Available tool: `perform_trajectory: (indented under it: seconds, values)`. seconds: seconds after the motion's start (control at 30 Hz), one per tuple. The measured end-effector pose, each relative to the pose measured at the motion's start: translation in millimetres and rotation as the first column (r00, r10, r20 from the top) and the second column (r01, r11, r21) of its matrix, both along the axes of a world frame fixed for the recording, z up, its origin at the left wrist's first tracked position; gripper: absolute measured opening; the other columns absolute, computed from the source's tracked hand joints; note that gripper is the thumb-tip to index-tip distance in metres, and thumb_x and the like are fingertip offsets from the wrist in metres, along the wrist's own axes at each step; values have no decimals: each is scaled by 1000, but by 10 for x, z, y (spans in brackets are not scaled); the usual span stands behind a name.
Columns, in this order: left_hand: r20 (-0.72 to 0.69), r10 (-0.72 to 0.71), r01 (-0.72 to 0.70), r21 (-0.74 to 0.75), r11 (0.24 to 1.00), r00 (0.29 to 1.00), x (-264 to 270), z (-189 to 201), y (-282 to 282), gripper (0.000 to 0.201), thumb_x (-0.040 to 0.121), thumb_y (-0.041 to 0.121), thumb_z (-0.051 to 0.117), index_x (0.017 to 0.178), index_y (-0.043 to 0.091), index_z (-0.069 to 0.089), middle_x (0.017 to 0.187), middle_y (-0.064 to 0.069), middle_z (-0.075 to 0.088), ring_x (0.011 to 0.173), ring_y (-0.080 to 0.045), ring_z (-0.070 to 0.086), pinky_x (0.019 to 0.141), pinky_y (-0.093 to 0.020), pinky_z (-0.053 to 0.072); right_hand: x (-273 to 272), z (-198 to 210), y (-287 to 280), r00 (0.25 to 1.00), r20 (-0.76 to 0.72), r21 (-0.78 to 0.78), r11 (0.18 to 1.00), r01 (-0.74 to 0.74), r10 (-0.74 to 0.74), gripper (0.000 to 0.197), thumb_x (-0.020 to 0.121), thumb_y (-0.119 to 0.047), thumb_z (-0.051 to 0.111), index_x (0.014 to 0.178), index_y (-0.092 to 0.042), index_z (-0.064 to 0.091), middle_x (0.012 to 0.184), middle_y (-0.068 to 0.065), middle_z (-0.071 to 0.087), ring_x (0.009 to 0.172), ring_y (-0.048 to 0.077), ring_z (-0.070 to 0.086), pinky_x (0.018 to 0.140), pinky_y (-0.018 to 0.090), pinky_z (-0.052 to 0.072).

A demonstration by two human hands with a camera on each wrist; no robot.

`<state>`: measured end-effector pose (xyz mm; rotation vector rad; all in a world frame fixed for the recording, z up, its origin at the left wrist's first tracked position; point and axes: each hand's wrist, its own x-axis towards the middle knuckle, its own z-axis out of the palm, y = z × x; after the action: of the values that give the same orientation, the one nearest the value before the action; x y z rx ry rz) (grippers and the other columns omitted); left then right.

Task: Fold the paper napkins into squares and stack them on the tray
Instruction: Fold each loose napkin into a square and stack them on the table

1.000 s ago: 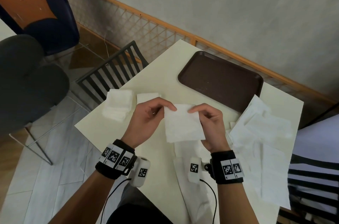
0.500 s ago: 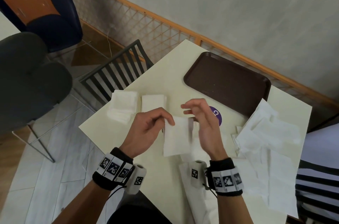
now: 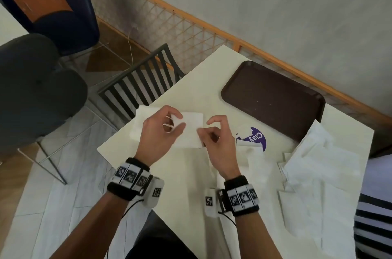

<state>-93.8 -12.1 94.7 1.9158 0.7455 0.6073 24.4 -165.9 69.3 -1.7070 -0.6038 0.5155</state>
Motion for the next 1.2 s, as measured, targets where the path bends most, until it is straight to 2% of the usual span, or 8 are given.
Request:
perform_trajectory:
  seconds: [0.13,0.23,0.37,0.53,0.67,0.77,0.97,1.2]
  values:
    - [-156,39,-30,59,998,987,128,-447,351,33,96,6,74,117,32,69,119,11,70,99,-7,69,91,-30,61,223,-451,432,991,134,-140,989,50,-32,13,104,-10,71,101,-22,67,79,-4,77,66,13,71,72,27,58]
    - [-258,61,-37,98,995,964,147,-654,345,37,96,11,74,127,29,66,133,6,63,117,-17,65,107,-38,54,375,-710,693,993,108,-316,949,-5,41,17,105,-1,60,105,-16,69,89,5,76,79,26,75,82,44,65]
    - [-258,14,10,90,996,966,68,-836,117,33,95,8,74,125,22,68,119,7,66,110,-15,64,102,-39,56,479,-727,680,968,154,-495,863,-96,196,18,108,-10,55,122,-16,64,99,10,71,101,36,69,93,52,62]
    - [-263,-76,85,23,996,962,-49,-992,-346,18,96,7,72,107,21,72,99,11,75,95,-6,71,85,-30,61,615,-336,19,889,416,-581,808,99,190,20,105,-31,65,119,-19,61,114,10,72,106,33,69,89,46,60]
    - [-235,-170,167,-33,985,957,-77,-1100,-846,12,97,11,72,101,22,73,90,14,76,87,-2,73,77,-19,58,604,-299,-732,876,480,-725,579,373,36,77,91,-71,66,140,-13,51,129,17,60,120,42,60,95,53,58]
    - [-258,-218,192,-123,974,941,10,-1161,-1153,5,100,24,73,105,22,72,91,10,77,85,0,72,78,-18,55,524,-543,-1129,981,191,-888,420,186,-32,105,89,-80,67,157,-7,34,144,22,53,133,47,58,108,54,51]
    - [-332,-334,212,-352,912,882,313,-1201,-1568,48,93,63,72,122,25,62,87,5,80,91,-16,75,92,-35,59,422,-806,-1469,993,51,-737,667,110,-107,29,98,-34,80,118,-17,67,117,11,71,112,37,70,96,42,57]
    - [-207,-323,268,-256,929,923,402,-1016,-1637,30,89,40,87,111,24,75,102,10,78,92,-9,74,83,-23,57,316,-486,-1605,988,102,-332,932,142,-114,15,96,-32,85,87,-28,74,83,-16,78,79,2,71,73,24,48]
